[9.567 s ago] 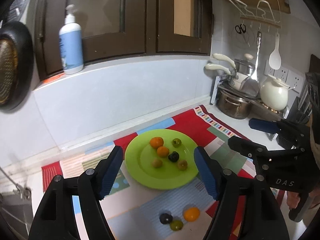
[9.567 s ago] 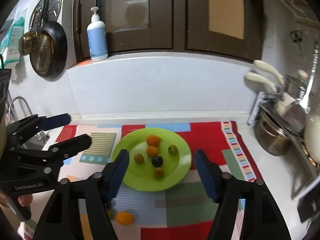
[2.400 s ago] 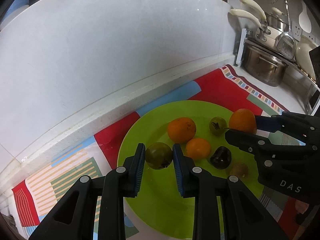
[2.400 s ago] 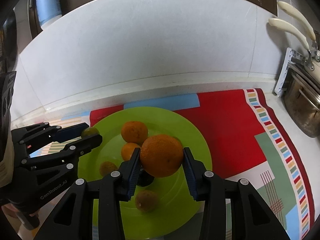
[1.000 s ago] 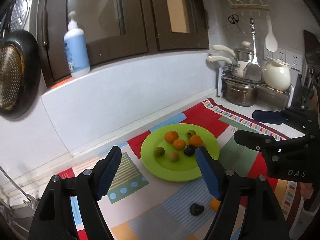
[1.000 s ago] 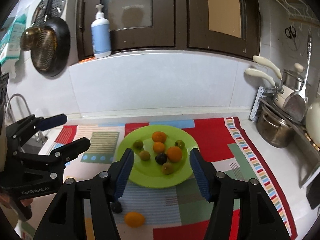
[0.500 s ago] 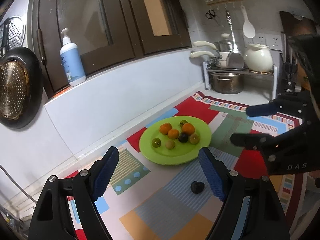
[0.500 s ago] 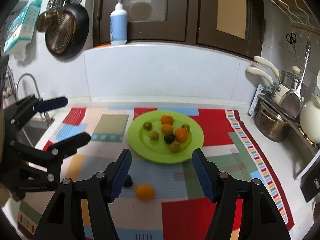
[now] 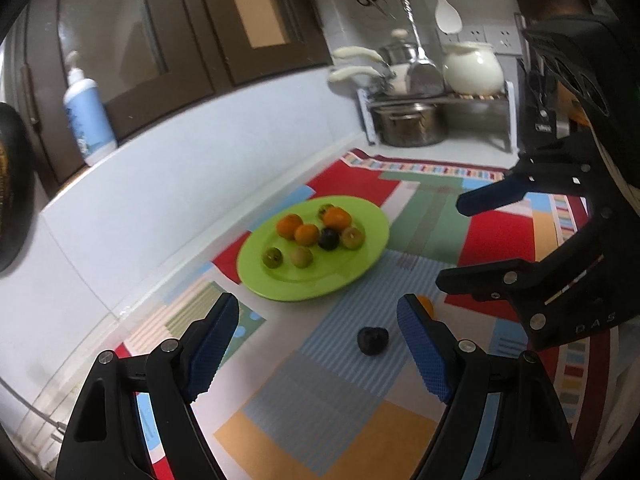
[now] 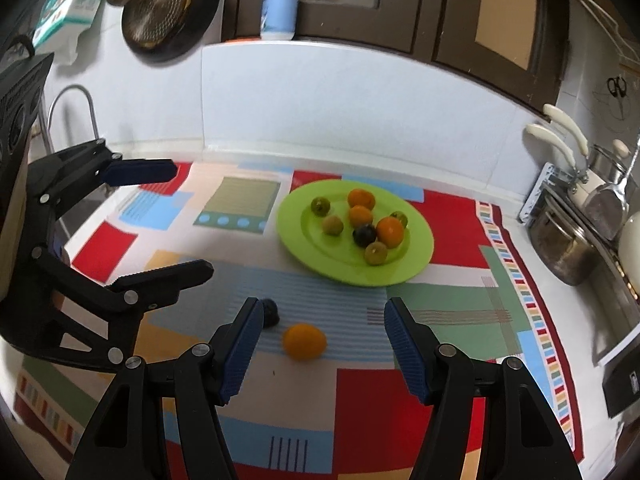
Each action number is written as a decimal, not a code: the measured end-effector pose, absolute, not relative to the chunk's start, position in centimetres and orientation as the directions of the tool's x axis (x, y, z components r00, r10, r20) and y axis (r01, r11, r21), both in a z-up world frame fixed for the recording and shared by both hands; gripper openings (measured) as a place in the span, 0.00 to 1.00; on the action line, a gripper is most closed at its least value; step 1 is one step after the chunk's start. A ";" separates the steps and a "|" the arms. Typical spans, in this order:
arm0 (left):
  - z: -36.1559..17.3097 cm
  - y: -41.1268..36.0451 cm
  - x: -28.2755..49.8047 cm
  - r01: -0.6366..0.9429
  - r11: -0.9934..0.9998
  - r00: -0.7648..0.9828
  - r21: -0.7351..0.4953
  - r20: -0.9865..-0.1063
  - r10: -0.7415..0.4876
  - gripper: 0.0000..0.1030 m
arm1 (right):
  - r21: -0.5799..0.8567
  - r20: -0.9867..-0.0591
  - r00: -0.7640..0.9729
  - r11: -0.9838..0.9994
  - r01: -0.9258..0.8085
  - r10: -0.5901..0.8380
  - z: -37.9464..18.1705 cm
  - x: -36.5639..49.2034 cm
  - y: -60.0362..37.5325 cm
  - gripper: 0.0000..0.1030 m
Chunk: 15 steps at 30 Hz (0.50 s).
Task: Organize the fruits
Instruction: 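Withdraw both open grippers toward the dark plum and last orange, then grasp the dark plum with the left gripper while the right gripper grasps the orange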
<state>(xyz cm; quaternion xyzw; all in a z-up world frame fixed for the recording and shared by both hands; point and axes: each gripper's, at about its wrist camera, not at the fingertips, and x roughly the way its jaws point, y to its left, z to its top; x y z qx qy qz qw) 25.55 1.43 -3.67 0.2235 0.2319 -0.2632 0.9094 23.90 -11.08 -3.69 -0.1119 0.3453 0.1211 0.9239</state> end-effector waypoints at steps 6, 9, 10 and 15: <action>-6.1 0.6 26.5 0.629 0.723 0.707 0.285 -0.598 -0.379 0.75 | -0.136 -0.700 0.699 0.933 -0.334 0.148 -5.5 24.7 -11.0 0.62; -7.2 0.2 27.2 0.649 0.712 0.675 0.269 -0.635 -0.376 0.69 | -0.124 -0.723 0.673 0.928 -0.352 0.159 -6.4 25.2 -10.9 0.61; -7.6 0.0 27.5 0.658 0.708 0.660 0.257 -0.649 -0.378 0.68 | -0.119 -0.733 0.661 0.927 -0.357 0.160 -6.8 25.4 -10.9 0.61; -9.0 -0.6 28.2 0.687 0.691 0.615 0.225 -0.687 -0.388 0.61 | -0.076 -0.770 0.611 0.924 -0.375 0.185 -8.6 26.5 -11.2 0.55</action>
